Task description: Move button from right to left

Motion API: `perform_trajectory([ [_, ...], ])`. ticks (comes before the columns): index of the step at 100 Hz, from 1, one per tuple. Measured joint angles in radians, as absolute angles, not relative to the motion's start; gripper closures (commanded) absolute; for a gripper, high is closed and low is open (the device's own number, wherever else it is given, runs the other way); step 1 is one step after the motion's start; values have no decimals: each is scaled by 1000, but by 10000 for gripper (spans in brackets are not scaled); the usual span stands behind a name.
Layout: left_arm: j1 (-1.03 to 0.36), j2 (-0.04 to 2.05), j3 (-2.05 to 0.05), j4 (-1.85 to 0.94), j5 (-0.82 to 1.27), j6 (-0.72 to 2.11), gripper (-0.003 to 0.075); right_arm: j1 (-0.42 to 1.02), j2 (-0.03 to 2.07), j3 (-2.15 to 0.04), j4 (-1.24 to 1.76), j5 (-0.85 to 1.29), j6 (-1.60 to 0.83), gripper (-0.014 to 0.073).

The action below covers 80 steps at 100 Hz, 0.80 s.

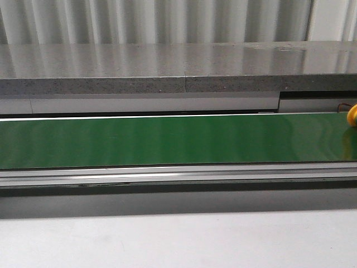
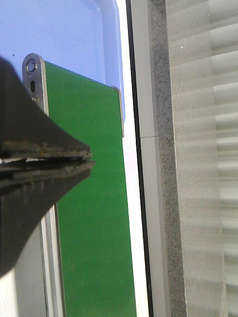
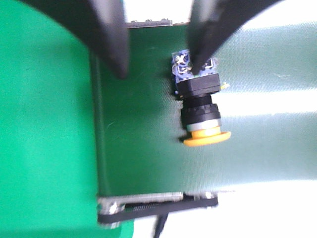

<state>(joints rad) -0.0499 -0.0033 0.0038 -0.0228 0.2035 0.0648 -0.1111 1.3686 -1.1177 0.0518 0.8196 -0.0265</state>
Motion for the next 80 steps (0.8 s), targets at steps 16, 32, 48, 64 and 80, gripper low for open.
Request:
perform_trajectory([
  [16,-50,-3,4,-23,204,65,741,-111,1252,-1116,52,831,-40,659],
  [32,-50,-3,4,-23,204,65,741,-111,1148,-1100,52,837,-51,659],
  [48,-50,-3,4,-23,204,65,741,-96,1032,-1036,54,818,-81,659],
  [64,-50,-3,4,-23,204,65,741,-12,901,-932,58,775,-87,659],
  [80,-50,-3,4,-23,204,65,741,74,780,-811,60,750,-90,659],
])
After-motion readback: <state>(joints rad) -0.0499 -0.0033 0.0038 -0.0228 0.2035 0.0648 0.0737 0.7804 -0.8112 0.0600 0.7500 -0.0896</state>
